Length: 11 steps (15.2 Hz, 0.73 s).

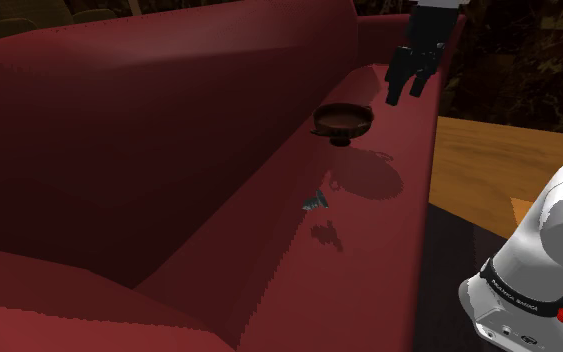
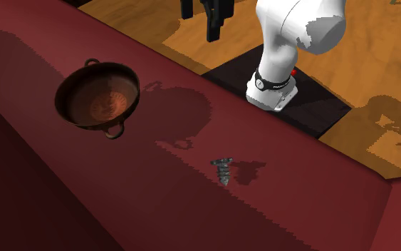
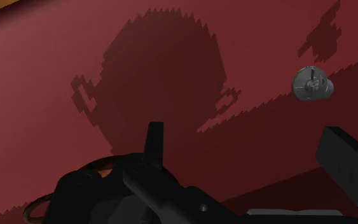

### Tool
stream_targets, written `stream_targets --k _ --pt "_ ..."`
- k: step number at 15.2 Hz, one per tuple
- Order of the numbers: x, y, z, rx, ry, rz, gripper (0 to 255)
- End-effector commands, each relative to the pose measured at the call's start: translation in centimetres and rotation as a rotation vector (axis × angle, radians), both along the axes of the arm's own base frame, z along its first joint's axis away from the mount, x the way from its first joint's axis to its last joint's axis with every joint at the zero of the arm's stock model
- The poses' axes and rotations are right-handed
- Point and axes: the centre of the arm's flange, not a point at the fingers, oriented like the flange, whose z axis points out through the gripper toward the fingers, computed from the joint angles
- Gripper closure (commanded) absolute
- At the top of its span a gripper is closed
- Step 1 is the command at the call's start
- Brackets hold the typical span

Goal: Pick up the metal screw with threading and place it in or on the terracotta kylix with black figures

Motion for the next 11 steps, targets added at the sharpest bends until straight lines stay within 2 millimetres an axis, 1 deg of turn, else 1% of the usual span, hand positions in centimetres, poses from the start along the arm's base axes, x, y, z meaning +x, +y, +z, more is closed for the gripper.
stream_targets --k 1,11 --pt "0.0 0.0 0.0 0.0 0.0 0.0 0" --pt "4.8 8.4 -8.9 0.035 0.06 0.044 0"
